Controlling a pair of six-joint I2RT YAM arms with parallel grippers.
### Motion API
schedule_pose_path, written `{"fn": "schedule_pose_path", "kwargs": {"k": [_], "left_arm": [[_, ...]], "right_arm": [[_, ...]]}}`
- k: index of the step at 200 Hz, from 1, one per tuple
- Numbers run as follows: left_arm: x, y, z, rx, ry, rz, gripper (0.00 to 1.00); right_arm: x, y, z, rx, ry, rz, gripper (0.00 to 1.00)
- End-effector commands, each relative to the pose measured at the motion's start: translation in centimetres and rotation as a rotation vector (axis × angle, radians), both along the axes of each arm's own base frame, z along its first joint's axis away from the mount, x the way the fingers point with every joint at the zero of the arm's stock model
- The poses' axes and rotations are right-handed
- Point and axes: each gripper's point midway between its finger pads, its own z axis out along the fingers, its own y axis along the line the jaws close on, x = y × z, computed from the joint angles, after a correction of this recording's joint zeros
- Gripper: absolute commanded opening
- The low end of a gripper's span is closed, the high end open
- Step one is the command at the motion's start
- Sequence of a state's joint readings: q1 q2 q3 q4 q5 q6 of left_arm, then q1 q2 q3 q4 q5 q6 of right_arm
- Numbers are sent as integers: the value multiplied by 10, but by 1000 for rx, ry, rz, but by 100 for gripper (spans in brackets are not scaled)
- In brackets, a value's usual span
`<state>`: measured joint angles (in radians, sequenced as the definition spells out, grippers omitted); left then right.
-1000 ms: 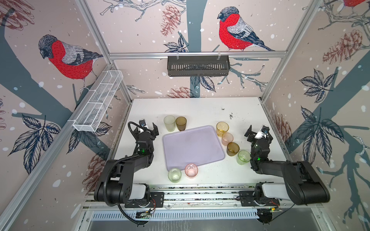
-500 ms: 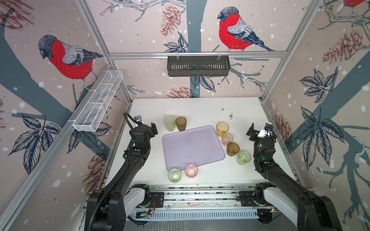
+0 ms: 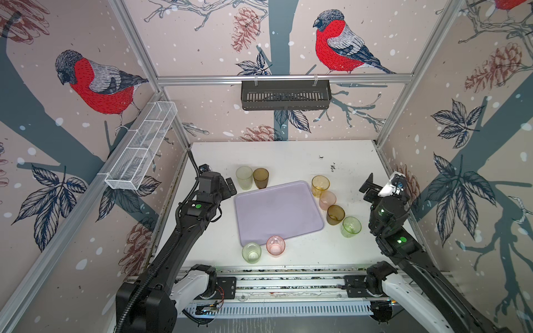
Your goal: Place the glasses into the tray
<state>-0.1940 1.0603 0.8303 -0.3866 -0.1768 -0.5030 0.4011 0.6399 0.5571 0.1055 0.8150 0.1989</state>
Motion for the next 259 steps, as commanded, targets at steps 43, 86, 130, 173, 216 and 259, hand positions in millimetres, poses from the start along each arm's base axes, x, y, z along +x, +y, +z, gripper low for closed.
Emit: {"fn": "schedule_pose_path", "kwargs": {"k": [43, 86, 130, 173, 216, 259], "left_arm": [[-36, -22, -1, -103, 178, -9, 99], [-57, -33, 22, -109, 241, -81, 99], [-87, -47, 21, -126, 360, -172, 99], [-115, -58, 20, -135, 430, -208, 99], [-151, -76, -17, -101, 534, -284, 98], [-173, -91, -39, -103, 590, -334, 97]], "right_arm": [[4, 35, -1, 57, 215, 169, 100], [13, 76, 7, 63, 295, 337, 100], [18, 110, 7, 3, 361, 498, 100], [17, 141, 21, -47, 367, 685, 100], [9, 170, 18, -30, 409, 848, 100], [0, 191, 20, -39, 436, 982, 100]]}}
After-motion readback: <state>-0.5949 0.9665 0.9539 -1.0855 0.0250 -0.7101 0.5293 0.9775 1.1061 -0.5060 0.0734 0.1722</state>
